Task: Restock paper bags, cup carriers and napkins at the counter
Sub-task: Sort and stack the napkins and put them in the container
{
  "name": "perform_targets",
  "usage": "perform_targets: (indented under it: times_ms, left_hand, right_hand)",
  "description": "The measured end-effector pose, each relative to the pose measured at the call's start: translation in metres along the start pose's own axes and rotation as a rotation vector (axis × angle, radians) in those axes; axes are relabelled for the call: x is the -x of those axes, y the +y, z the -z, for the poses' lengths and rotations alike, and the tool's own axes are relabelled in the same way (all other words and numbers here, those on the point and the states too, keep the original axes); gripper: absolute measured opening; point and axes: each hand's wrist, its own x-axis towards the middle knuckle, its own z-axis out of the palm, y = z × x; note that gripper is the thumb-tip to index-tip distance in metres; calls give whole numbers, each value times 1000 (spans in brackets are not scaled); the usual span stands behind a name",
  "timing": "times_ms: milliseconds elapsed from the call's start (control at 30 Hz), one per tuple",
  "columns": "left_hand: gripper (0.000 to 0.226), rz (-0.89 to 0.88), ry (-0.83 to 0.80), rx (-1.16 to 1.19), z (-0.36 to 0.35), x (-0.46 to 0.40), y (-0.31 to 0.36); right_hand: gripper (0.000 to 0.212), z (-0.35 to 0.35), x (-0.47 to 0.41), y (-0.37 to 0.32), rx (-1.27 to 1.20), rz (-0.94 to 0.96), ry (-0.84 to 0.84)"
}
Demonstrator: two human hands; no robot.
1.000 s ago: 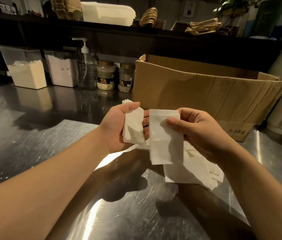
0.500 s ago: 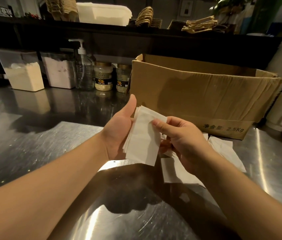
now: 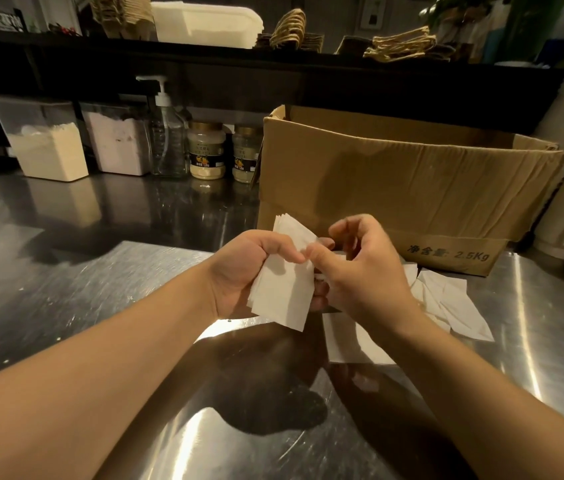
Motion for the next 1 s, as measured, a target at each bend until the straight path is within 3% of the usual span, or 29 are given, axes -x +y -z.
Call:
perform_targets:
  times_ms: [133, 367, 567, 667, 800, 1000]
  left_hand:
    - [67, 25, -24, -17, -2, 1, 1]
    - [62, 70, -7, -44, 0, 1, 1]
    - [67, 87, -16, -64, -2, 3, 3]
    - [70, 85, -1, -79, -1, 2, 2]
    - [59, 95, 3, -102, -3, 3, 2]
    - [63, 132, -24, -120, -2, 2, 2]
  right_hand:
    - [27, 0, 0, 2, 233, 173, -50]
    - [12, -1, -1, 1, 246, 101, -103]
    - [15, 0, -4, 2, 211, 89, -156]
    - [19, 1, -4, 3, 324, 138, -139]
    - [16, 3, -3, 1, 487, 124, -133]
    - [14, 0, -6, 4, 330, 63, -190]
